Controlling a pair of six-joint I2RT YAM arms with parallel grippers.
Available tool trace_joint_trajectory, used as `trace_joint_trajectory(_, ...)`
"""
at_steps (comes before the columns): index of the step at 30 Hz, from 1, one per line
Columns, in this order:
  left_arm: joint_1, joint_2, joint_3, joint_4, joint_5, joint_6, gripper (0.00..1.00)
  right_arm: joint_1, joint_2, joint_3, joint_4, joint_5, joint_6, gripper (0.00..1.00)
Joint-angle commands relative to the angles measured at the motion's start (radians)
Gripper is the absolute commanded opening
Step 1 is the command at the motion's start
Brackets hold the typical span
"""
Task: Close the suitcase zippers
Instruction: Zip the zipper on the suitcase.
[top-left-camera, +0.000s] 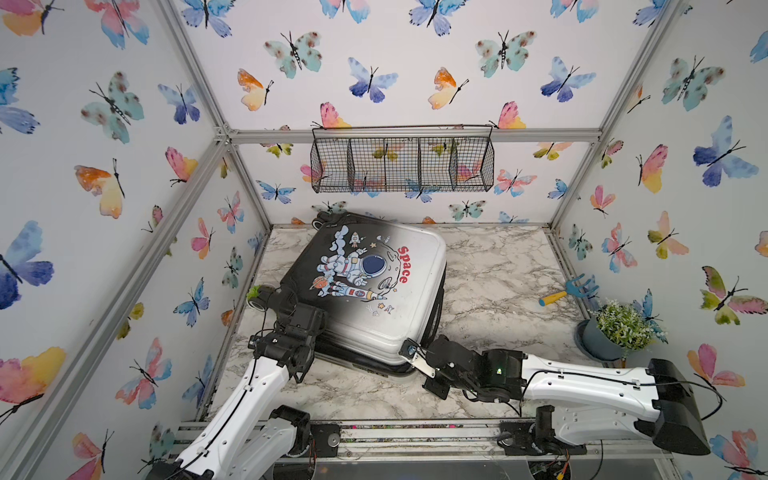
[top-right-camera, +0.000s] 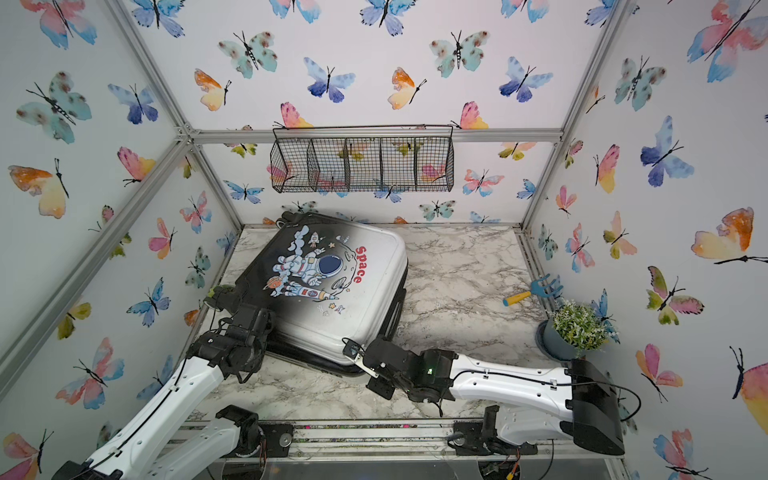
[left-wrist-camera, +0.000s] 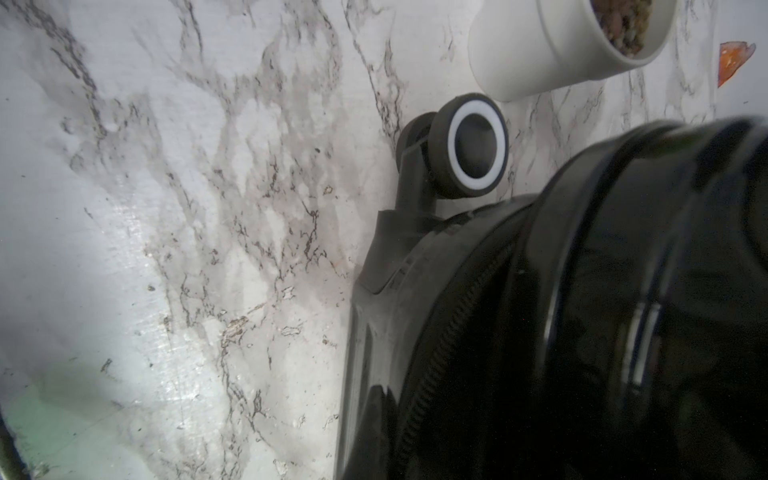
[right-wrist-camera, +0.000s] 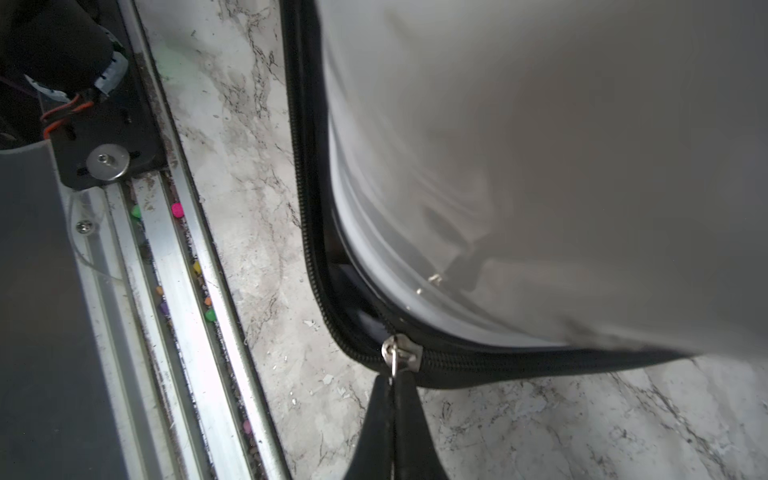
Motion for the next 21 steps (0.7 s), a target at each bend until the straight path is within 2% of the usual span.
trace_joint_trajectory(1, -0.061, 0.075, -0.023, 0.078, 0.209, -0.11, 0.0, 0.041, 0.046, 0.079, 0.235, -0.184, 0.048, 0.04)
trace_joint_trajectory(5, -0.063, 0.075, -0.018, 0.076, 0.193, -0.122, 0.0, 0.072, 0.075, 0.119, 0.243, -0.217, 0.029, 0.04)
trace_joint_trajectory(9, -0.064, 0.104, 0.013, 0.082, 0.187, -0.107, 0.0, 0.102, 0.027, 0.113, 0.202, -0.228, 0.031, 0.04)
trace_joint_trajectory(13, -0.095, 0.1, 0.017, 0.084, 0.163, -0.165, 0.0, 0.143, 0.004, 0.134, 0.181, -0.258, 0.028, 0.04)
trace_joint_trajectory(15, -0.095, 0.084, -0.002, 0.102, 0.163, -0.175, 0.0, 0.15, 0.005, 0.14, 0.088, -0.215, 0.031, 0.04)
trace_joint_trajectory(18, -0.094, 0.073, -0.004, 0.087, 0.145, -0.161, 0.0, 0.144, -0.014, 0.095, -0.017, -0.081, 0.074, 0.04)
trace_joint_trajectory(21, -0.093, 0.055, -0.012, 0.074, 0.122, -0.158, 0.0, 0.095, -0.048, 0.068, -0.072, -0.058, 0.133, 0.04)
